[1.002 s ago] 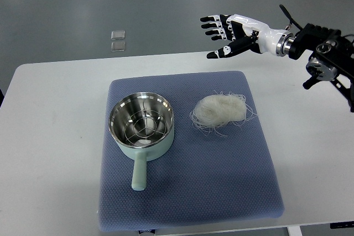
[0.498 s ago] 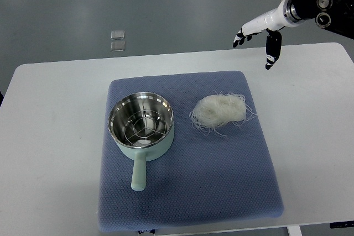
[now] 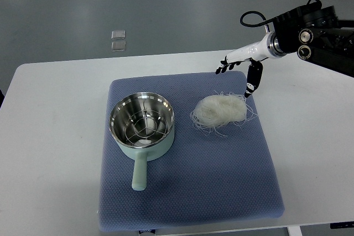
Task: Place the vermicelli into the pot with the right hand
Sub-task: 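Lower the open right hand onto the white vermicelli bundle, then close the right hand fingers around the vermicelli and lift it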
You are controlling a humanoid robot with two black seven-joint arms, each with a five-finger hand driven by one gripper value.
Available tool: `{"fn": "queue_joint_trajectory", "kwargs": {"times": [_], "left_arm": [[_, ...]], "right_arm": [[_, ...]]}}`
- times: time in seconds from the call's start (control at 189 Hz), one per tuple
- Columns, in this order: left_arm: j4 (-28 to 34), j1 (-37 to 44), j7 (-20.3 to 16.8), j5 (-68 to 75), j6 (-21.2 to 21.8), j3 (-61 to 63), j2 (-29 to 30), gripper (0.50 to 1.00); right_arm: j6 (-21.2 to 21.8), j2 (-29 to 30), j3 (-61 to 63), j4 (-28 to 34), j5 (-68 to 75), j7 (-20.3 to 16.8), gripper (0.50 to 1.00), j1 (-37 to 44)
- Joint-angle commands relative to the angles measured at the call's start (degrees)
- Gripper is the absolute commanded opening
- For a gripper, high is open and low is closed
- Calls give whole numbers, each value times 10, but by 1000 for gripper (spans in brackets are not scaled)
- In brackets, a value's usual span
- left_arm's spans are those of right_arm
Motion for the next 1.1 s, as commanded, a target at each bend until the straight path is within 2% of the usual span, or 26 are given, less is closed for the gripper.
{"fn": "queue_joint_trajectory", "kwargs": {"times": [0.0,0.212,0.408,0.679,0.721,0.764,0.769,0.774,0.779,0.785,0.79,0.795,0.801,0.806,0.811,0.817,0.822,0.827,0.832,0.838,0.843,1.092], "left_arm": [[-1,0,0,1,0,0,0,1000],[-1,0,0,0,0,0,0,1000],[-1,0,0,0,0,0,0,1000],[-1,0,0,0,0,0,0,1000],[-1,0,0,0,0,0,0,1000],[-1,0,0,0,0,0,0,1000],[-1,0,0,0,0,0,0,1000],[-1,0,0,0,0,0,0,1000],[-1,0,0,0,0,0,0,1000],[-1,0,0,0,0,0,0,1000],[-1,0,0,0,0,0,0,1000],[-1,0,0,0,0,0,0,1000],[-1,0,0,0,0,0,0,1000],[-1,0,0,0,0,0,0,1000],[-1,0,0,0,0,0,0,1000],[-1,0,0,0,0,0,0,1000],[-1,0,0,0,0,0,0,1000],[-1,0,0,0,0,0,0,1000],[-1,0,0,0,0,0,0,1000],[-1,0,0,0,0,0,0,1000],[-1,0,0,0,0,0,0,1000],[-1,0,0,0,0,1,0,1000]], "right_arm": [[-9,17,26,-9,-1,0,921,-35],[-50,39,28,-28,-4,0,921,-73],[-55,50,29,-37,-5,1,919,-95],[-90,65,29,-45,-9,3,907,-128],[-101,68,29,-46,-10,4,868,-132],[-111,68,28,-46,-12,5,789,-138],[-113,68,28,-46,-12,6,760,-140],[-113,68,28,-46,-12,6,760,-140],[-115,68,28,-46,-13,6,726,-141],[-115,68,28,-46,-13,6,725,-141],[-115,68,28,-47,-13,7,689,-142],[-115,68,28,-47,-13,7,688,-142],[-115,68,27,-46,-13,8,648,-144],[-115,68,27,-46,-13,8,648,-144],[-115,68,27,-47,-14,9,605,-144],[-115,68,27,-47,-14,9,605,-144],[-115,68,27,-47,-14,10,564,-145],[-115,68,27,-47,-14,10,564,-145],[-115,68,26,-47,-16,10,521,-145],[-115,68,26,-47,-16,10,521,-145],[-116,68,26,-47,-17,10,500,-145],[-130,64,29,-52,-36,11,500,-146]]}}
